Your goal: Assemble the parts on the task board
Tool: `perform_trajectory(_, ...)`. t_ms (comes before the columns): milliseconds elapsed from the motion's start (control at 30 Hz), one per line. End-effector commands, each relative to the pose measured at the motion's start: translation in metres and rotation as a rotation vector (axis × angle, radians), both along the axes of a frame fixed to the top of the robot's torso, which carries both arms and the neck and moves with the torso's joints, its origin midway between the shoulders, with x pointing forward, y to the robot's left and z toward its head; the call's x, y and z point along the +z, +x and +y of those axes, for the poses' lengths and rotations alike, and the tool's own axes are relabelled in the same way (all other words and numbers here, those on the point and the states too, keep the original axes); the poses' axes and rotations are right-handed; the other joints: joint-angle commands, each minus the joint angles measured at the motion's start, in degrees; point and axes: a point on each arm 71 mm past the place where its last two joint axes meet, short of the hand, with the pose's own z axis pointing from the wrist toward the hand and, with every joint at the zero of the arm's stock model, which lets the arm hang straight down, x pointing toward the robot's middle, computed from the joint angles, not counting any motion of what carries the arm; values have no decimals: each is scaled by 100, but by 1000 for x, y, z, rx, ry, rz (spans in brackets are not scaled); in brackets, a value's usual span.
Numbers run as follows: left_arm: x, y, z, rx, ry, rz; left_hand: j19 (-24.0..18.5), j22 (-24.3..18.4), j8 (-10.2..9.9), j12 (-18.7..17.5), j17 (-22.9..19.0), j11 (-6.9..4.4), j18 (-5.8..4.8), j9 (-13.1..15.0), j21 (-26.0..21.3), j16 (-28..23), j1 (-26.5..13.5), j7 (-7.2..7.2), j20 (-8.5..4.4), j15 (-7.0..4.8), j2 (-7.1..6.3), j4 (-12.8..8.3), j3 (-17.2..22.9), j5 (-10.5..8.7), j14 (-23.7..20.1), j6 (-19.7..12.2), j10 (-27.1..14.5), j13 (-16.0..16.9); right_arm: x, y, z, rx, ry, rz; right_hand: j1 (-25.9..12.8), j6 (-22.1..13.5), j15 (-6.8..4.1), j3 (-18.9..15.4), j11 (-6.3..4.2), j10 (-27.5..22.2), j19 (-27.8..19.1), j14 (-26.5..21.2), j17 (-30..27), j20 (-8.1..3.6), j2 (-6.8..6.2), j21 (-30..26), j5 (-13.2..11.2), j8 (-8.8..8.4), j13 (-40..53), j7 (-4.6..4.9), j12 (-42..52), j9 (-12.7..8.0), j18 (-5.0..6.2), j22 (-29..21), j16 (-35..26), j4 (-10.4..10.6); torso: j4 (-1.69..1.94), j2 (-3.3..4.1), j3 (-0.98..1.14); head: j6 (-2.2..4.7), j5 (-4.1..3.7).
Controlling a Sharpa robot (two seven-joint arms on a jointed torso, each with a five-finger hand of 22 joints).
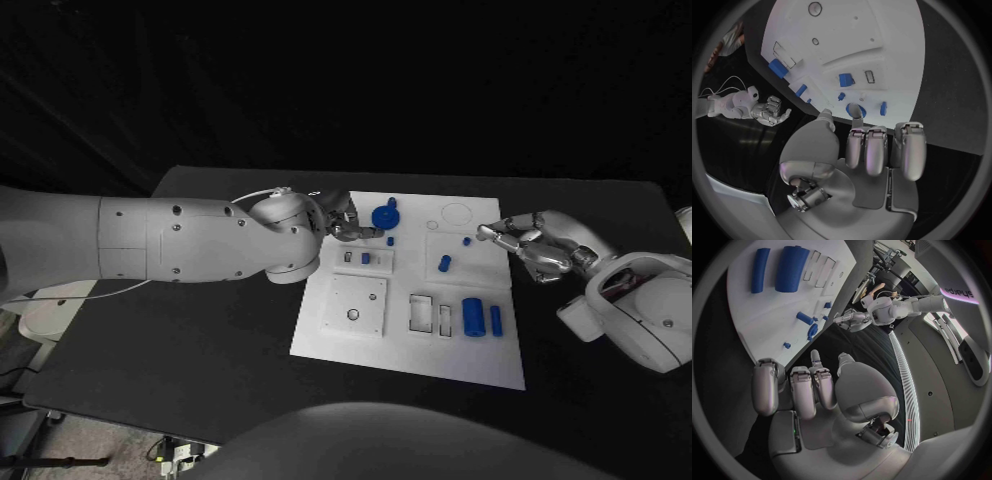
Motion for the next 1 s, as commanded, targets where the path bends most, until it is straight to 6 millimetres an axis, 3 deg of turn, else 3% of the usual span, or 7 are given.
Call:
perform_trajectory(33, 1, -3, -3, -25, -16, 59, 605, 1510, -18, -32, 1509, -55, -86, -3, 35, 14, 197, -12, -44, -57, 5, 2, -23, 319, 594, 72, 596, 1506, -1, -1, 1, 16, -9, 9, 37, 27, 42, -21, 35, 616, -30, 598, 1507, 12, 1, -32, 39, 19, 1509, 27, 22, -6, 10, 1094, 20, -16, 0, 0, -2, 0, -2)
perform_trajectory(167, 1, -6, -6, -53, 1, 99, 605, 1510, -118, -32, 1509, -85, -86, -71, 35, 14, 542, -46, -74, -86, -23, -4, 3, 873, 594, 148, 596, 1506, -1, -1, 0, 16, -11, 10, 37, 27, 42, -21, 35, 616, -30, 598, 1507, 12, 1, -32, 39, 19, 1509, 27, 22, -6, 10, 1094, 20, -16, 2, -1, 2, 0, -1)
perform_trajectory(267, 0, -7, -8, -69, 15, 123, 605, 1510, -190, -32, 1509, -91, -86, -123, 35, 14, 614, -46, -80, -89, -25, -3, 5, 939, 594, 168, 596, 1506, -2, -1, 0, 16, -11, 12, 37, 27, 42, -21, 35, 616, -30, 598, 1507, 12, 1, -32, 39, 19, 1509, 27, 22, -6, 10, 1094, 20, -16, 3, -2, -1, 0, -3)
perform_trajectory(500, -2, -8, -12, -97, 39, 158, 599, 1506, -487, -32, 1509, -78, -83, -360, 25, 14, 768, -27, -80, -83, 15, -6, -42, 629, 594, 280, 596, 1506, -2, -1, 0, 18, -16, 20, 43, 25, 44, -22, 37, 616, -35, 598, 1507, 14, 6, -39, 39, 17, 1509, 28, 22, -12, 12, 1091, 20, -12, -7, -1, -4, 0, -10)
perform_trajectory(1000, -4, -2, -13, -110, 91, 147, 582, 1496, -614, -32, 1509, -70, -76, -466, -2, 14, 808, -14, -76, -77, 60, 3, -72, 508, 594, 329, 596, 1506, -3, -2, 1, 23, -21, 32, 45, 24, 44, -21, 37, 616, -36, 598, 1507, 15, 9, -40, 39, 16, 1509, 29, 22, -14, 12, 1091, 20, -12, -1, -2, 2, 0, -8)
